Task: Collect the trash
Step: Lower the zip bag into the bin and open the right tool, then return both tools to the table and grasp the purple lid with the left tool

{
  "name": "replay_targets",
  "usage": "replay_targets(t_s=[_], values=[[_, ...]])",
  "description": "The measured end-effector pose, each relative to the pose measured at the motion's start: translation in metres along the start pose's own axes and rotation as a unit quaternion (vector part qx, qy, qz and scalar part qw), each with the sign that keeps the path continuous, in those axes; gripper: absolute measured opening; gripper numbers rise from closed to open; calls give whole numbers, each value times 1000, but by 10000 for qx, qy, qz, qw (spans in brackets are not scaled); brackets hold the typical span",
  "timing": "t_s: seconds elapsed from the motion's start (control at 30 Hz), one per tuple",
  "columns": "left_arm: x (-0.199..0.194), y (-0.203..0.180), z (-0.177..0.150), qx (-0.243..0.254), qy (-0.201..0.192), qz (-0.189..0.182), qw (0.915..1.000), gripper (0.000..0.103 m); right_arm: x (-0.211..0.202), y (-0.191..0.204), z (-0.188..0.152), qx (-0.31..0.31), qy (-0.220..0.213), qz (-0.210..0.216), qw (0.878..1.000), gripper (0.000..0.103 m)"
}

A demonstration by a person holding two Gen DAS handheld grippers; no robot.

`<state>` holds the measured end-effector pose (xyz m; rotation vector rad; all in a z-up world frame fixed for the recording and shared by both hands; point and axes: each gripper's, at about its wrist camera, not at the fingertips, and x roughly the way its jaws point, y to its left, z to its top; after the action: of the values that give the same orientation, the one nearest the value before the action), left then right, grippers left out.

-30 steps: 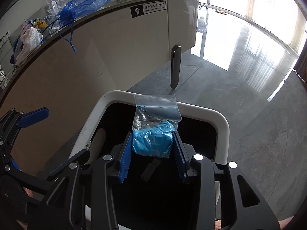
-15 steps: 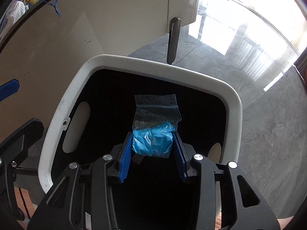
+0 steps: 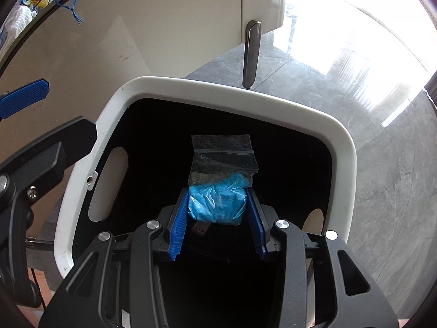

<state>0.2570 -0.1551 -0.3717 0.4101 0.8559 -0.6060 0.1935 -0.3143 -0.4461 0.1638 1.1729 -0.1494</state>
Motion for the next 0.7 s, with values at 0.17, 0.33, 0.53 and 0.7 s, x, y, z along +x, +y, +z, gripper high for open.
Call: replay_targets(t_s=[0.17,0.33,0.53,0.7], values=[[6,-6,3,142,45,-18,9999,98,0,4,2,-78,-44,-11,10000,92],[10,-7,5,156,132,-30,9998,98,-2,8,0,-161,-128,-74,9998,99],[-2,-3,8,111,32,30,9999,98,-17,5,1,-83,-366,-20,9993,99],[-32,8,10,-122,-140,123,9998,98,-45,11,6,-138,-721,-31,9973,99]])
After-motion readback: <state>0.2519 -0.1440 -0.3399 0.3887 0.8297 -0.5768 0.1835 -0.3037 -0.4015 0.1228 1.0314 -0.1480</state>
